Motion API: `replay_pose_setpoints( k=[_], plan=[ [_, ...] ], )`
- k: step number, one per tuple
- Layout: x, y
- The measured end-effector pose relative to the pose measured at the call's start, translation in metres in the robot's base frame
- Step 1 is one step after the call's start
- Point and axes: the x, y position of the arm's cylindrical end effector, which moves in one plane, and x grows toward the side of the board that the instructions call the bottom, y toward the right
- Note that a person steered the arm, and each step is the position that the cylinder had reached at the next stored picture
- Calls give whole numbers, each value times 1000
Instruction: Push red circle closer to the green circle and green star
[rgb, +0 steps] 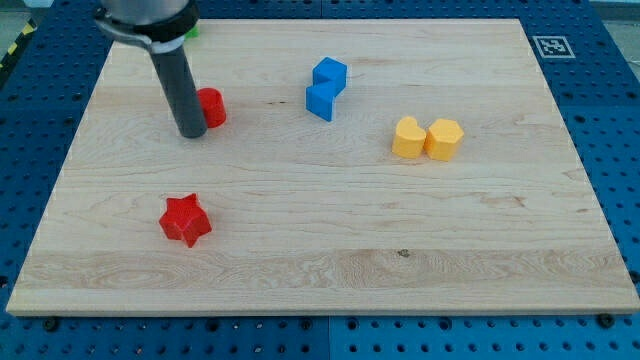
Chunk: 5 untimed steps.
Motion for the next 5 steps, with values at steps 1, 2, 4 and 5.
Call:
replay_pose_setpoints(
  k=[1, 2, 4, 5],
  plan=[
    [-13, 2],
    [-13, 17],
    [-13, 56],
    [-23, 47]
  ],
)
